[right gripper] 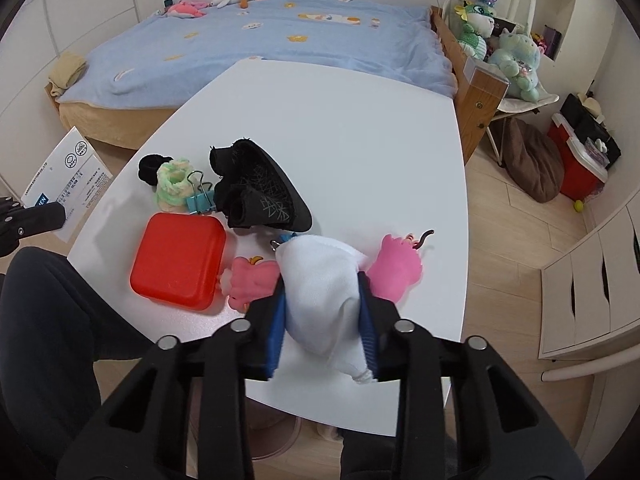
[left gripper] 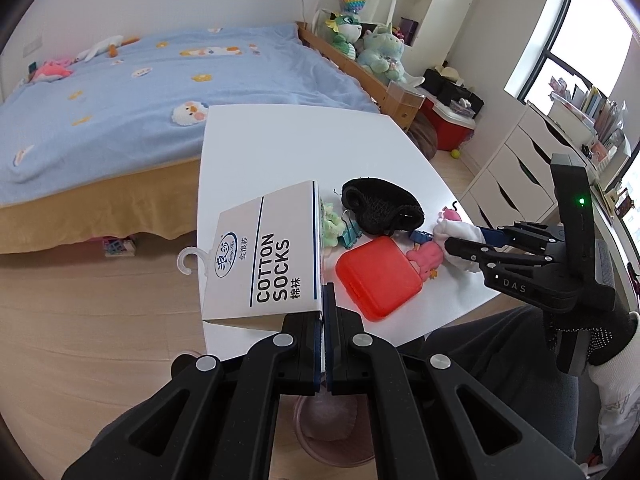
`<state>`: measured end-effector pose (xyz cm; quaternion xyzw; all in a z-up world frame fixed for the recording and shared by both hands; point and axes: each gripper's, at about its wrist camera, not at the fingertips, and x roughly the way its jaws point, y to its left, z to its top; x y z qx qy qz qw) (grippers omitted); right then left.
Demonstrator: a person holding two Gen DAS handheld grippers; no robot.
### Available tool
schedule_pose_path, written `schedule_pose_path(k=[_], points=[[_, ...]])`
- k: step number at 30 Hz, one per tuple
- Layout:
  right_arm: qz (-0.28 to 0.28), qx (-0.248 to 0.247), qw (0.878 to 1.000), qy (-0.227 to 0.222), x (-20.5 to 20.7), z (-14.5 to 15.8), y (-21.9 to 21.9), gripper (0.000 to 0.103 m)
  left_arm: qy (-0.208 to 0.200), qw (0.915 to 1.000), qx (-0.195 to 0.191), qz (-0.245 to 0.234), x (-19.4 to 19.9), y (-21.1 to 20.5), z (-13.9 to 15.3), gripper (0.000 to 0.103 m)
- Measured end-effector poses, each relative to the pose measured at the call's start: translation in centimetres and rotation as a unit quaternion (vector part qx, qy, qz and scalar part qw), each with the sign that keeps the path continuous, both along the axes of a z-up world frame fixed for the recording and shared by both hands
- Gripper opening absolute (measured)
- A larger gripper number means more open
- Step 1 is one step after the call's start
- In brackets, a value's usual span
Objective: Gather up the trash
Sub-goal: 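Carry the box with the left tool while the right tool carries the sock to the wastebasket, releasing both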
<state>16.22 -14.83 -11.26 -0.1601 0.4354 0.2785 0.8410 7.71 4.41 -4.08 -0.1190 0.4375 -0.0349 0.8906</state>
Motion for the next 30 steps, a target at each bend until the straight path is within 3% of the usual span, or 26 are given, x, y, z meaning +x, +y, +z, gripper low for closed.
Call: schedule_pose_path(k=[5,18,30], points=[[0.001,0.012,1.0,-0.012,-0.6,1.2,-0.5,0.02,-0.004,1.0,0.004,-0.003,-0.1,-0.3,0.3,0.0],[0.012,0.068,0.997,-0.025,-5.7,5.1,-3.1,0.02,-0.015,0.9993,0.027,-0.023,-1.8,-2.0,1.5,0.0],[0.06,0.086,0.994,0.038,-12.9,2.7,-4.0,0.02,-0.011,0.9983,0.023,-0.053,-5.5,-3.8,0.7,0.0]])
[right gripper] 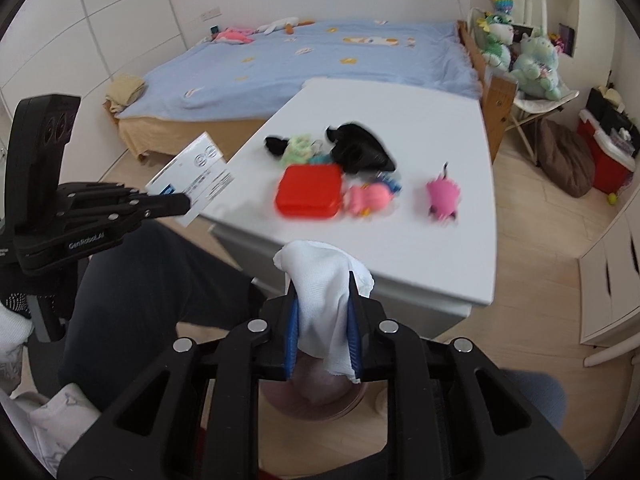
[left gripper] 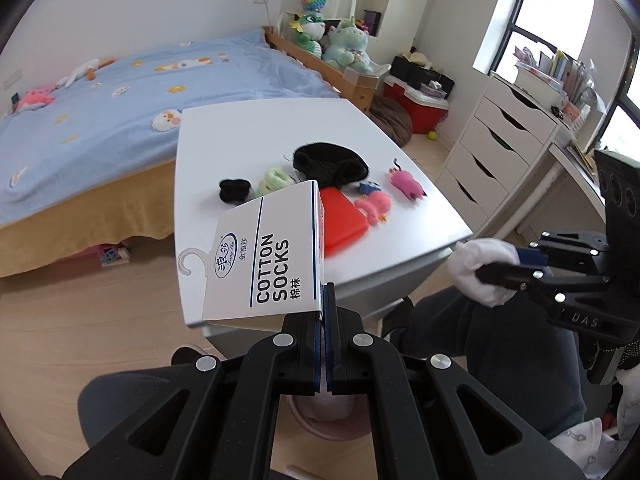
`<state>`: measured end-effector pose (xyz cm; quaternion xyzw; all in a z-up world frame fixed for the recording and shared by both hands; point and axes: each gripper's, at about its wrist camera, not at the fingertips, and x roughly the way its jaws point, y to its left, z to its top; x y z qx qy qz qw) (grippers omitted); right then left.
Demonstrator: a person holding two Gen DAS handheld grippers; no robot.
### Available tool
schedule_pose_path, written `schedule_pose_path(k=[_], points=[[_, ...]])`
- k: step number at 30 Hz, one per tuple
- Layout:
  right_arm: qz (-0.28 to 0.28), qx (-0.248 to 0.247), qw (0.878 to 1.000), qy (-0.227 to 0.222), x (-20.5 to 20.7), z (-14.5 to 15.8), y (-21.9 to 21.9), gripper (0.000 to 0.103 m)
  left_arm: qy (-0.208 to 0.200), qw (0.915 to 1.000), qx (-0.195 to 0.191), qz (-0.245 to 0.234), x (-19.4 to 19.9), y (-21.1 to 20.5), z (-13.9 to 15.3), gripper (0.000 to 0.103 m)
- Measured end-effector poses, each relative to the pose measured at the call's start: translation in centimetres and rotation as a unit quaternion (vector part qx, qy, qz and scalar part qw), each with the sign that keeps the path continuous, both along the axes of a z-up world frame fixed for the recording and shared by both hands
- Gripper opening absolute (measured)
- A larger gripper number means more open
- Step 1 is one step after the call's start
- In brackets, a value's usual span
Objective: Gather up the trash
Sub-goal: 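Carry the box with the left tool while the right tool carries the sock to the wastebasket, releasing both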
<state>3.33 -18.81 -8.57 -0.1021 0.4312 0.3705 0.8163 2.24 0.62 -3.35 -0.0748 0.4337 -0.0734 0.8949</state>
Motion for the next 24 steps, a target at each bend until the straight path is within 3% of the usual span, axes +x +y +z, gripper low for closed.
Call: schedule_pose_path(k=[8,9,11,13,24], points=[[0.021,-0.011,0.999,0.029,-1.5,-2.5,0.9,0.025,0.001,0.9999,-0.004,-0.014,-1.7,-1.0,-0.6,0.0],[0.019,-0.013,0.999,0.028,-1.6,-2.7,0.8,0.03,0.0,0.9999,-0.004,-0.015,-1.9,-1.1,-0.6,0.0],[0.009,-0.008,1.0,0.026,-1.5,-2.6,0.7,0.073,0.001,0.9999,-0.002,-0.016,-2.1,-1.1,-0.6,0.0],[-0.004,0.0,1.0,0.024,-1.3,-2.5,0.3,0.088,0.001,0.9999,-0.001,-0.017,-2.3,-1.1,-0.7,0.0],[-0.06,0.009,0.998,-0.005,0.1,-0.4,-2.6,0.093,0.006,0.998,0.011,-0.061,-3.1,-2.9,-0.6,0.0]])
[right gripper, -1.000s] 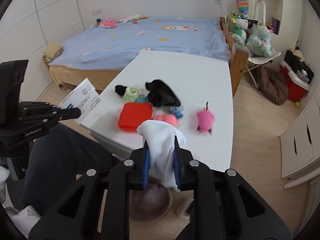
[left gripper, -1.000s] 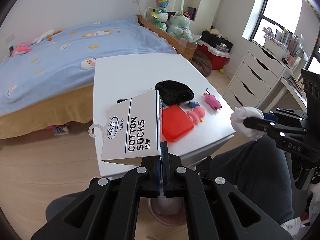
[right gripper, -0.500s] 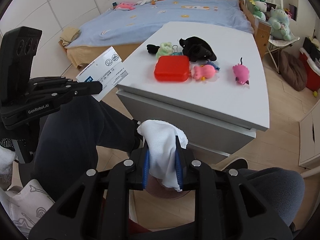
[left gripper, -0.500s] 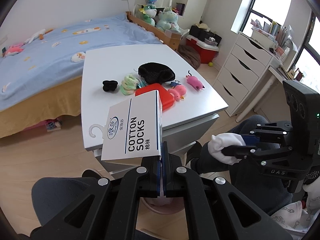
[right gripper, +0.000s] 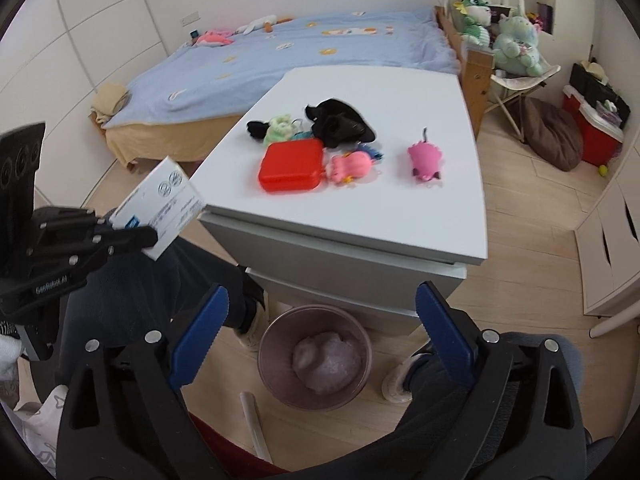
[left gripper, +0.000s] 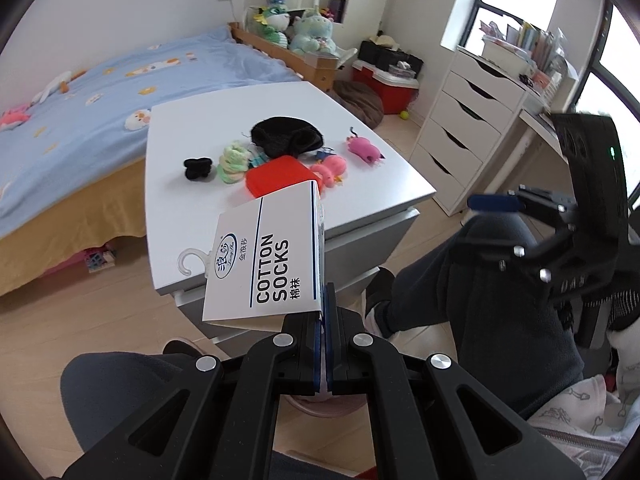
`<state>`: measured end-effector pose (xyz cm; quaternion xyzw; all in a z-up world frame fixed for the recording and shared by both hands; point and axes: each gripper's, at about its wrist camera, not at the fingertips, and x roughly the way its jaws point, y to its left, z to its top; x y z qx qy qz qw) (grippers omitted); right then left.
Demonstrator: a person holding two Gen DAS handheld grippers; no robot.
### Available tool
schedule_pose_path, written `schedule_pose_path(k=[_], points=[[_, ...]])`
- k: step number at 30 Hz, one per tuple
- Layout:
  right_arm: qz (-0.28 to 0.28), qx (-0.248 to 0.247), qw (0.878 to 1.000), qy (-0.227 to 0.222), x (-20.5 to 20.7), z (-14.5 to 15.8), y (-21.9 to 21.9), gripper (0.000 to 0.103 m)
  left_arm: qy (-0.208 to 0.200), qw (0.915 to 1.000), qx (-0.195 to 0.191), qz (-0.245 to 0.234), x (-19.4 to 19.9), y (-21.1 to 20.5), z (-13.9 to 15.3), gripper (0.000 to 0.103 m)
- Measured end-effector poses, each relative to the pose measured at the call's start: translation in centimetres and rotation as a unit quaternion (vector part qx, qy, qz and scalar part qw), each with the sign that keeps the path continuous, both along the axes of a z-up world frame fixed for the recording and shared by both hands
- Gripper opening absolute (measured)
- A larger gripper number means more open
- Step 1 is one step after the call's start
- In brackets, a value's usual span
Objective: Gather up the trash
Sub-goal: 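Carry the box with the left tool while the right tool carries the sock to the wastebasket, releasing both, then move the right tool back over the table to the pink toy pig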
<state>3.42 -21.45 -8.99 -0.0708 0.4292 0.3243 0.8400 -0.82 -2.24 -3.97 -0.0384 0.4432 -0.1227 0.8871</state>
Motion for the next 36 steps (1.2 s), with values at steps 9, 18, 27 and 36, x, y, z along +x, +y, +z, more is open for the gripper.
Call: schedule_pose_path(k=[9,18,27,36], points=[[-0.029,0.022,0.999,-0.014,0.1,1.4,-2.4,0.094,0.001,0.999,0.012,-0.044,-0.7,-3.1,0.0,0.002],[-0.043,0.035,0.998,-0.018,-0.1,1.8,-3.7,0.094,-0.003,0.9989,0.009,-0.045,-0.1,-3.8,0.3,0.081],[-0.04,0.041,0.998,-0.02,-0.4,1.9,-3.8,0.097,-0.021,0.9997,-0.011,0.007,-0.1,-1.8,0.9,0.096],[-0.034,0.041,0.999,-0.011,0.7,1.7,-2.8,0.098,-0.019,0.9987,-0.008,0.047,0.5,0.7,0.8,0.096]])
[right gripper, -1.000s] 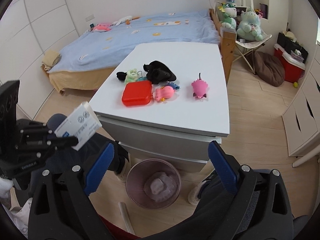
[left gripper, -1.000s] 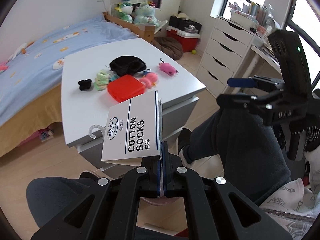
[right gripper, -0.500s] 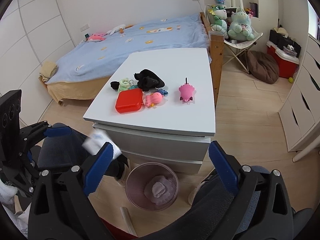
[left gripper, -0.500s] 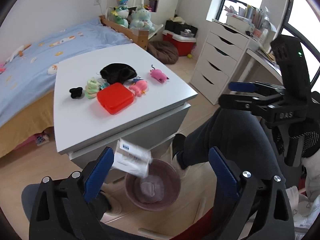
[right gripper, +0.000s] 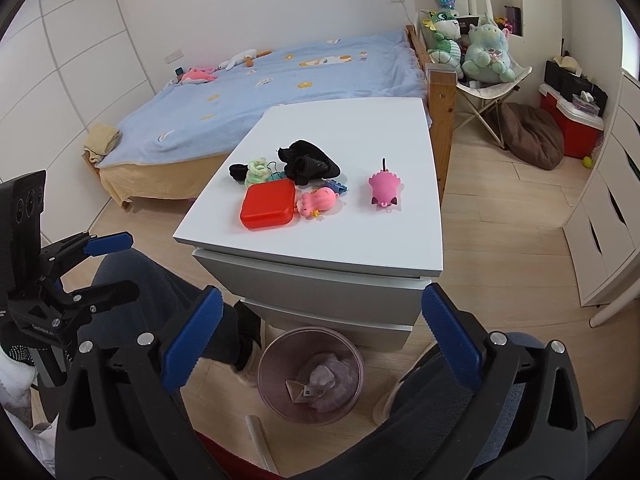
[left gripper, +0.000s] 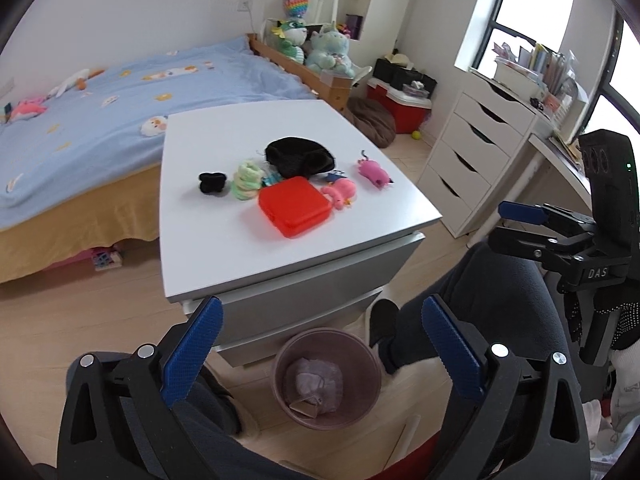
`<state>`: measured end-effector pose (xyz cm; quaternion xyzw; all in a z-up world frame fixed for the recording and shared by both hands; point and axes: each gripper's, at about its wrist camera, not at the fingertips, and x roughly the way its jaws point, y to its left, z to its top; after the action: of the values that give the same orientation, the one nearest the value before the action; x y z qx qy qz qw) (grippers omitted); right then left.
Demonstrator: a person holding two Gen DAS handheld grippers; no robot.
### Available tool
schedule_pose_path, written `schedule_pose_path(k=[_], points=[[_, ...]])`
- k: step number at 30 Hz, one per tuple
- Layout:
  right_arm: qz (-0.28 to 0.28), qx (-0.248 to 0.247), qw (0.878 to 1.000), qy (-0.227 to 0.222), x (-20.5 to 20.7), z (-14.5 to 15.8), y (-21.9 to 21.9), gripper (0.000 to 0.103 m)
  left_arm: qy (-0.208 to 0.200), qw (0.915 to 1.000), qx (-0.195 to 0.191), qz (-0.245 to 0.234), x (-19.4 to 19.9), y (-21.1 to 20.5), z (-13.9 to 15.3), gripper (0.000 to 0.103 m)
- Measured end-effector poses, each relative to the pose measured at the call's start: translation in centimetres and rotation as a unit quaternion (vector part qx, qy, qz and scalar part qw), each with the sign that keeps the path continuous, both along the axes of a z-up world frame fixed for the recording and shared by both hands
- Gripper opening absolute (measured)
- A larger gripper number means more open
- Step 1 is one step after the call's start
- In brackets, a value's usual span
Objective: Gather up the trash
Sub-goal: 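Move the right tool back over the table to the pink toy pig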
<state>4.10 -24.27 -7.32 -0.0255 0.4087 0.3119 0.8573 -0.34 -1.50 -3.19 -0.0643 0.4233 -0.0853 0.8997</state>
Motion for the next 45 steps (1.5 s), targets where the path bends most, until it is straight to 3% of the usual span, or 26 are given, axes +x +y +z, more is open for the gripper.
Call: schedule_pose_path(k=[10,17,26,33,45], points=[[0.009,-0.016,0.999,0.033,5.4,-0.7,1.7,0.099,0.021,0.9995,0.008,0.02,4.3,3.1,-0.1,0.096],[0.003,-0.014,1.0,0.012,6.7,0.4,2.0,0.099,0.004,0.9993,0.025,0.028,5.9,4.2,0.9,0.096],[-0.008,-0.024,1.0,-0.001,6.5,1.1,2.3,0.099,-0.021,0.9991,0.015,0.034,5.4,3.9,2.0,0.096],[-0.029,-0.049,0.998,0.008,9.1,1.5,3.3,0.099,-0.035,0.9985,0.007,0.042,5.9,4.5,2.8,0.096],[-0.034,-0.116,0.99,0.069,15.8,-2.2,6.0,0.099,-0.036,0.9981,0.002,0.05,6.7,5.0,2.8,0.096]])
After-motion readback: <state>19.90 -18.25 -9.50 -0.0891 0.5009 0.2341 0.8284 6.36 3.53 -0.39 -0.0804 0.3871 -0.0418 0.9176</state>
